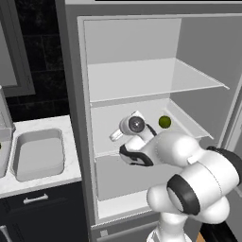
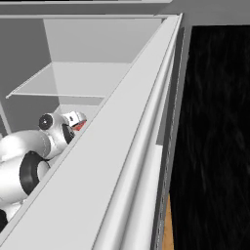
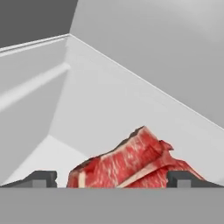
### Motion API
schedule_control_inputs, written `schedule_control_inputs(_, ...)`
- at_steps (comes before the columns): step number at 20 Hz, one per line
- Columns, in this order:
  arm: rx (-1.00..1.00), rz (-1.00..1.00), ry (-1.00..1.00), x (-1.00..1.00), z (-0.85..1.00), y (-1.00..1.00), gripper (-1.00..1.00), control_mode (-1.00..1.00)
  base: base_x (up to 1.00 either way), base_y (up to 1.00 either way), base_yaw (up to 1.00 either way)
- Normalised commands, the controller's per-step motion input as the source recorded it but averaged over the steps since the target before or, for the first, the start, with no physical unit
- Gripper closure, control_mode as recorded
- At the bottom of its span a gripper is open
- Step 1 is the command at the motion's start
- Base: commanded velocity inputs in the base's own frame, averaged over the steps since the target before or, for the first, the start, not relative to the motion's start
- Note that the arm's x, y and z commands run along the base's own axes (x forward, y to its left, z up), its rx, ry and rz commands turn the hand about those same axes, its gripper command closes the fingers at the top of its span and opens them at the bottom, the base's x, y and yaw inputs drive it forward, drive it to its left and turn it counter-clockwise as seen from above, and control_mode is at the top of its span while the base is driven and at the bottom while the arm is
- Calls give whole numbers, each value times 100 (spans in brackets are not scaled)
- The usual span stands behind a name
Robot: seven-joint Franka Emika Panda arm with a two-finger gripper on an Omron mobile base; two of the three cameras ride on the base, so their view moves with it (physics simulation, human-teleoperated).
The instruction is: Place one lime and one steak in each tupperware on the nearby counter, to pack two identical lunches.
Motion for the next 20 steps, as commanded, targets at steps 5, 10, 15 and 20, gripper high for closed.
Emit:
schedule_control_inputs(5,0,3,20,43,0,-10,100,-100,0,0,0)
schedule_control_inputs(10,0,15,13,52,-29,-2,100,-100,0,0,0)
schedule_control_inputs(15,-6,14,4,-46,-45,0,100,-100,0,0,0)
schedule_control_inputs(20,-1,10,1,-100,18,0,100,-100,0,0,0)
